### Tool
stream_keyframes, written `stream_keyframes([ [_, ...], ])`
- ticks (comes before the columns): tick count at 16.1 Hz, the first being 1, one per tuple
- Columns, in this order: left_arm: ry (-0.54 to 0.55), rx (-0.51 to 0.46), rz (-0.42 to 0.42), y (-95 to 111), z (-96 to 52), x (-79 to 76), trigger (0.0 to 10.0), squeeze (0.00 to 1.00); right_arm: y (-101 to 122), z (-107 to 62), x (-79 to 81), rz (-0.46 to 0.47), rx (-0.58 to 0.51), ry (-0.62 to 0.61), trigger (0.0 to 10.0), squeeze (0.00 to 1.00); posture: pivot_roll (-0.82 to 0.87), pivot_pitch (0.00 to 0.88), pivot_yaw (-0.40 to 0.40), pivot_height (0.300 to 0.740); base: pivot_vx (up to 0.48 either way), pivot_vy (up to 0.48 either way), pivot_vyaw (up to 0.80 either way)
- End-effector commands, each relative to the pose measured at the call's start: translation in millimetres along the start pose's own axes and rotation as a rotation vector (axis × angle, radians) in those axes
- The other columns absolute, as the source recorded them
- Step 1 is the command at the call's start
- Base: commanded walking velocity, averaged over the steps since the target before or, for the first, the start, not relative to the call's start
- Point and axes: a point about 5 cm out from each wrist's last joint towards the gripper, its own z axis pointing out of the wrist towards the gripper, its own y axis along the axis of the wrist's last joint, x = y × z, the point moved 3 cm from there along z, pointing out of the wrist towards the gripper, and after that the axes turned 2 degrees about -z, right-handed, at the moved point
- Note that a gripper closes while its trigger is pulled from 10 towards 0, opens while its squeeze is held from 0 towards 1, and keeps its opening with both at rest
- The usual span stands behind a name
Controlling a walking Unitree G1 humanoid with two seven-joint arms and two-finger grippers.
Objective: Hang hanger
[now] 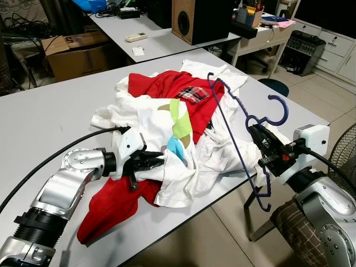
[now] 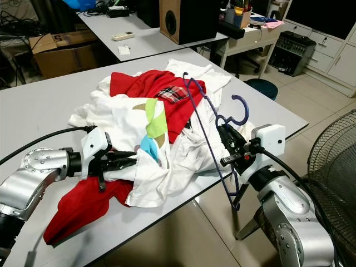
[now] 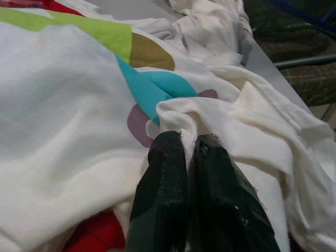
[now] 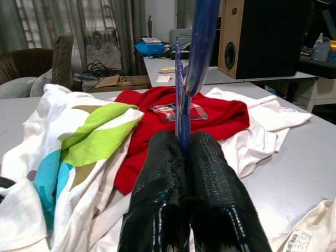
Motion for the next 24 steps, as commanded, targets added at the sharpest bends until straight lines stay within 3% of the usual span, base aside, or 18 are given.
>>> stream_keyframes([
  [1, 0.023, -0.012, 0.018, 6, 0.8, 6.0, 0.0, 0.0, 8, -0.3, -3.9, -0.025, -0.031, -0.017, 10.0, 0.0, -0.02, 0.0, 0.008, 0.74, 0.0, 0.0, 0.0],
  [6, -0.039, -0.061, 0.001, 13, 0.3, -1.6, 0.0, 0.0, 8, -1.2, -5.0, -0.028, -0.032, -0.023, 10.0, 0.0, -0.03, 0.0, 0.01, 0.74, 0.0, 0.0, 0.0],
  [9, -0.011, -0.132, -0.011, 23, -2.0, 1.1, 0.0, 0.0, 8, -1.2, -5.9, -0.028, -0.034, -0.024, 10.0, 0.0, -0.03, 0.0, 0.007, 0.74, 0.0, 0.0, 0.0],
  [10, 0.017, -0.207, -0.037, 34, -4.1, 6.1, 0.0, 0.0, 9, -0.7, -6.0, -0.029, -0.035, -0.025, 10.0, 0.0, -0.03, 0.0, 0.007, 0.74, 0.0, 0.0, 0.0],
  [12, 0.206, -0.5, -0.054, 84, -20.2, 36.5, 0.0, 0.0, 11, 1.7, -8.4, -0.033, -0.048, -0.038, 10.0, 0.0, -0.02, 0.0, 0.003, 0.74, 0.0, 0.0, 0.0],
  [14, 0.45, -0.841, -0.059, 134, -58.2, 68.7, 0.0, 0.0, 13, 2.4, -10.7, -0.035, -0.06, -0.057, 10.0, 0.0, -0.02, 0.0, 0.002, 0.74, 0.0, 0.0, 0.0],
  [15, 0.56, -0.993, -0.097, 149, -83.4, 83.6, 0.0, 0.0, 14, 2.4, -11.7, -0.033, -0.065, -0.065, 10.0, 0.0, -0.02, 0.0, 0.002, 0.74, 0.0, 0.0, 0.0],
  [16, 0.631, -1.077, -0.123, 155, -102.0, 93.7, 0.0, 0.0, 14, 2.5, -12.2, -0.031, -0.068, -0.071, 10.0, 0.0, -0.02, 0.0, 0.004, 0.74, 0.0, 0.0, 0.0],
  [17, 0.655, -1.068, -0.107, 154, -107.6, 97.3, 0.0, 0.0, 14, 2.8, -12.3, -0.03, -0.07, -0.074, 10.0, 0.0, -0.02, 0.0, 0.004, 0.74, 0.0, 0.0, 0.0],
  [22, 0.681, -1.016, -0.069, 150, -105.0, 97.7, 0.0, 0.0, 13, 2.6, -9.8, -0.021, -0.069, -0.06, 10.0, 0.0, -0.02, 0.0, 0.01, 0.74, 0.0, 0.0, 0.0],
  [24, 0.745, -1.025, -0.046, 157, -116.3, 105.5, 0.0, 0.0, 13, 2.3, -9.6, -0.019, -0.071, -0.058, 10.0, 0.0, -0.02, 0.0, 0.011, 0.74, 0.0, 0.0, 0.0],
])
